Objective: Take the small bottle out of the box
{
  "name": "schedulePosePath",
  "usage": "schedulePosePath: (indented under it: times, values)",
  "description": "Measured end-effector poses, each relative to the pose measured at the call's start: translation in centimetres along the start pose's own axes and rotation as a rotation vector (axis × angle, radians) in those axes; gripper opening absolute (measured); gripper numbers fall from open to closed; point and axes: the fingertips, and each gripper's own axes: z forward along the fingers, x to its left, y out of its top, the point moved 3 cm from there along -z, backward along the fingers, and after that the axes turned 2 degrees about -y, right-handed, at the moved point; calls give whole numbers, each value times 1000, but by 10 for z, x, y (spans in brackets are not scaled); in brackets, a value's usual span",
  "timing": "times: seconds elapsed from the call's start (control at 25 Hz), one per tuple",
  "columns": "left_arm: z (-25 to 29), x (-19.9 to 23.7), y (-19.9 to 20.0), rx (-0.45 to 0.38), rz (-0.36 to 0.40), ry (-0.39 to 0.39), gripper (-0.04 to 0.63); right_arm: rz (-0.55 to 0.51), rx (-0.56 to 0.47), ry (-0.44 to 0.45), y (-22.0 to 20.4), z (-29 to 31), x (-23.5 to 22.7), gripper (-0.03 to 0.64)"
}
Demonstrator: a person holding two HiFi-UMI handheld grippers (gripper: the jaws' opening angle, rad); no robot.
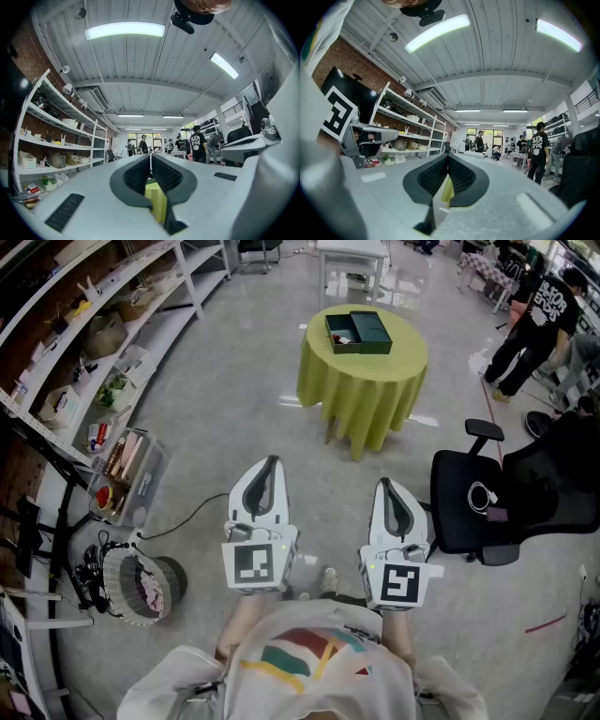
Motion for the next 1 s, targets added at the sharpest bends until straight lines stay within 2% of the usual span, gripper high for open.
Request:
schedulePosePath:
  times: [0.36, 0.68, 1.0]
  values:
    - [16, -8, -1, 1, 2, 4, 23, -21, -5, 37, -9, 11, -13, 3]
    - [27, -18, -2, 5, 2, -29, 23, -24, -43, 93, -9, 19, -15, 3]
    - [53, -29, 1, -68, 17, -36, 23, -34, -70, 101, -10, 29, -39, 5]
